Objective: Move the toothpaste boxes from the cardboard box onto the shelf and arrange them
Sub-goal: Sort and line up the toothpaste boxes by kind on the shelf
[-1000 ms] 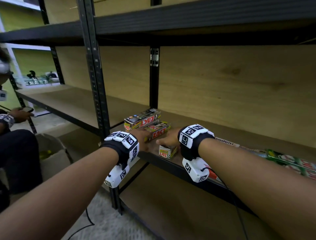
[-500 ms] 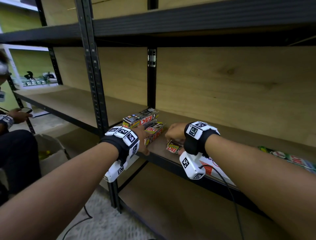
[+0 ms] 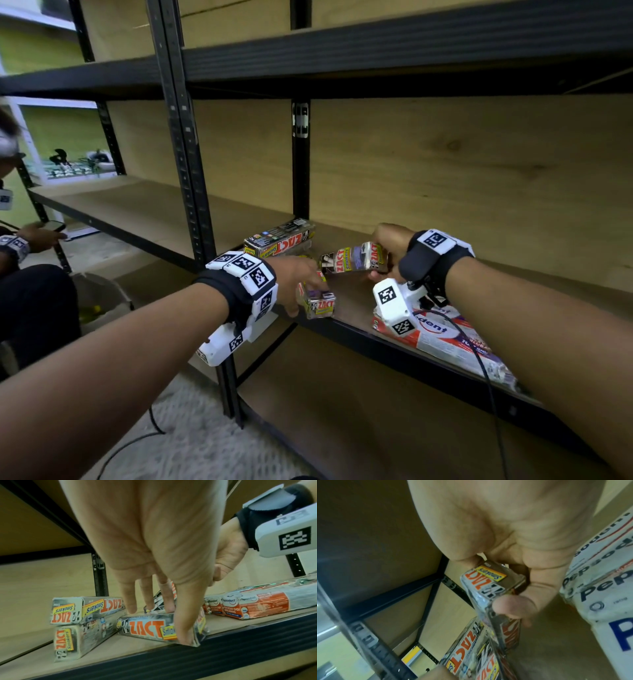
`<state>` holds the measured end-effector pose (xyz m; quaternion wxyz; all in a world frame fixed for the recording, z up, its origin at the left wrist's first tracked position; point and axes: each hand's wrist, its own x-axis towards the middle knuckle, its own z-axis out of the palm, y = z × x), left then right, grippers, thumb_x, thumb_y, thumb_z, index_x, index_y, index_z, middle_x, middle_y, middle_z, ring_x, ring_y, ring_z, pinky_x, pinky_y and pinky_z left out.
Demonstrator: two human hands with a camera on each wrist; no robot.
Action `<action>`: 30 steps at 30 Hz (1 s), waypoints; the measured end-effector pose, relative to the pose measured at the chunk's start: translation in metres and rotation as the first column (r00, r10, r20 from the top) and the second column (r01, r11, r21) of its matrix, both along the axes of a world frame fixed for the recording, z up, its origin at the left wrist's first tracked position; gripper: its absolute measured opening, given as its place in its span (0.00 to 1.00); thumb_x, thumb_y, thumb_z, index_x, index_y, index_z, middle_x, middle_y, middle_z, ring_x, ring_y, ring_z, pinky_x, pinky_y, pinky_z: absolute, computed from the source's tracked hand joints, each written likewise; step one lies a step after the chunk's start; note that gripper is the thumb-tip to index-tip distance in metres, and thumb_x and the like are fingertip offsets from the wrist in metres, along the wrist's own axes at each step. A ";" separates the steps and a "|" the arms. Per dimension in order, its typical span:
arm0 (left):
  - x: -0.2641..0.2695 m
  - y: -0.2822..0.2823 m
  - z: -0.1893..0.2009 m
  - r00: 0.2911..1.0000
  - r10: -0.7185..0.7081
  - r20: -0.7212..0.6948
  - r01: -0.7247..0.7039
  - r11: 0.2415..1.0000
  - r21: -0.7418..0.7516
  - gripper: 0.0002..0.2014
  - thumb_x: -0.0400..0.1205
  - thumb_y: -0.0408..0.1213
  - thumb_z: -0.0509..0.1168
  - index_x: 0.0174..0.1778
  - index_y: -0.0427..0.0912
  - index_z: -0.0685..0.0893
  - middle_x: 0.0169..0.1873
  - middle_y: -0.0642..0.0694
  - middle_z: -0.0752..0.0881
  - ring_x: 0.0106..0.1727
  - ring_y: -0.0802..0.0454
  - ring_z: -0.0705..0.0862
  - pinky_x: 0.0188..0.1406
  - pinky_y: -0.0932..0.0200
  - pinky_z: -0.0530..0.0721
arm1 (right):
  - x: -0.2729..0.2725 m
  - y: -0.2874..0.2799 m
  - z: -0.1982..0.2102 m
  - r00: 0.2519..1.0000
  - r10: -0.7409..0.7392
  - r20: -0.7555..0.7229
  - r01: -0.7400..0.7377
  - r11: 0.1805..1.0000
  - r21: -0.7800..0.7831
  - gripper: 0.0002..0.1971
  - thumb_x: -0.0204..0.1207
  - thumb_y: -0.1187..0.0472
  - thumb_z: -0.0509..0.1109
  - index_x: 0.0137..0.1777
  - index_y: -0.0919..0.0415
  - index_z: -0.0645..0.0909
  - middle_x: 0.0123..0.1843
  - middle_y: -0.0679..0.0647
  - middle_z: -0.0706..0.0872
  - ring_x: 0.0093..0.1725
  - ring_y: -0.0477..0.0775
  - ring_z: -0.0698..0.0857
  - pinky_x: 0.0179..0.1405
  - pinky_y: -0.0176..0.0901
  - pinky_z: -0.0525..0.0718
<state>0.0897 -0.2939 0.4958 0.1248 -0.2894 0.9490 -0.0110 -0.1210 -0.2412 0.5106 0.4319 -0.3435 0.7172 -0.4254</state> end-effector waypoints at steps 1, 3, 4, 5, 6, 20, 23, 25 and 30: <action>0.000 -0.003 0.001 1.000 -0.009 -0.012 0.009 1.000 0.007 0.38 0.72 0.35 0.78 0.78 0.54 0.73 0.63 0.48 0.74 0.66 0.48 0.75 0.61 0.60 0.76 | -0.006 0.000 -0.001 1.000 -0.010 0.012 0.010 1.000 0.000 0.11 0.86 0.54 0.53 0.42 0.54 0.70 0.45 0.55 0.75 0.42 0.56 0.79 0.46 0.55 0.88; 0.001 -0.010 -0.001 1.000 -0.004 -0.013 0.003 1.000 -0.008 0.40 0.72 0.29 0.77 0.79 0.55 0.71 0.65 0.47 0.73 0.69 0.46 0.74 0.62 0.58 0.76 | -0.015 0.001 -0.003 0.999 -0.018 0.027 0.018 1.000 0.004 0.12 0.86 0.54 0.53 0.43 0.56 0.71 0.45 0.55 0.75 0.42 0.55 0.79 0.33 0.48 0.90; 0.001 -0.014 -0.003 1.000 0.007 -0.005 -0.007 1.000 -0.027 0.40 0.74 0.27 0.75 0.81 0.54 0.68 0.69 0.46 0.71 0.72 0.46 0.72 0.65 0.58 0.73 | -0.018 0.003 -0.002 0.998 -0.034 0.043 0.034 0.999 0.008 0.11 0.86 0.54 0.55 0.44 0.56 0.72 0.45 0.55 0.76 0.42 0.55 0.80 0.28 0.46 0.90; 0.001 -0.016 -0.004 1.000 0.020 -0.008 -0.021 0.999 -0.045 0.40 0.76 0.27 0.73 0.82 0.53 0.65 0.73 0.44 0.69 0.75 0.46 0.70 0.67 0.62 0.69 | -0.020 0.003 -0.001 0.998 -0.037 0.043 0.037 0.999 0.008 0.11 0.85 0.52 0.58 0.47 0.58 0.75 0.45 0.56 0.78 0.42 0.54 0.81 0.26 0.46 0.89; 0.000 -0.020 -0.007 0.999 0.031 -0.023 -0.032 0.998 -0.060 0.39 0.78 0.27 0.71 0.83 0.51 0.64 0.75 0.43 0.68 0.76 0.46 0.68 0.66 0.69 0.64 | -0.020 0.006 -0.001 0.999 -0.030 0.025 0.030 0.999 0.027 0.12 0.85 0.50 0.62 0.49 0.59 0.77 0.44 0.56 0.80 0.41 0.54 0.82 0.25 0.43 0.88; -0.011 -0.058 -0.023 0.978 -0.025 -0.208 0.024 1.000 -0.007 0.33 0.80 0.41 0.72 0.81 0.52 0.68 0.77 0.50 0.70 0.78 0.51 0.68 0.75 0.59 0.63 | -0.036 -0.035 -0.004 0.676 0.256 -0.690 -0.113 0.963 0.246 0.27 0.57 0.42 0.82 0.51 0.60 0.89 0.41 0.56 0.90 0.39 0.57 0.89 0.44 0.49 0.88; -0.015 -0.063 -0.023 0.986 -0.014 -0.168 0.018 1.000 0.019 0.37 0.80 0.40 0.72 0.83 0.51 0.63 0.80 0.48 0.67 0.80 0.51 0.65 0.74 0.62 0.60 | -0.037 -0.051 -0.004 0.551 0.325 -0.768 -0.116 0.942 0.316 0.33 0.47 0.34 0.82 0.48 0.56 0.90 0.43 0.52 0.92 0.41 0.55 0.91 0.49 0.51 0.92; -0.022 -0.064 -0.020 0.994 -0.015 -0.111 0.018 1.000 0.025 0.36 0.80 0.39 0.72 0.83 0.48 0.63 0.79 0.43 0.68 0.80 0.47 0.66 0.73 0.62 0.61 | -0.039 -0.062 -0.007 0.496 0.392 -0.775 -0.129 0.916 0.381 0.33 0.45 0.33 0.82 0.48 0.53 0.89 0.47 0.50 0.91 0.45 0.55 0.90 0.53 0.52 0.90; -0.031 -0.074 -0.022 0.989 0.042 -0.139 -0.034 0.998 0.057 0.28 0.83 0.32 0.67 0.80 0.45 0.70 0.72 0.40 0.77 0.69 0.47 0.77 0.72 0.57 0.71 | -0.069 -0.111 -0.026 0.330 0.498 -0.802 -0.140 0.866 0.480 0.41 0.36 0.30 0.78 0.52 0.50 0.91 0.54 0.49 0.91 0.51 0.56 0.90 0.58 0.57 0.88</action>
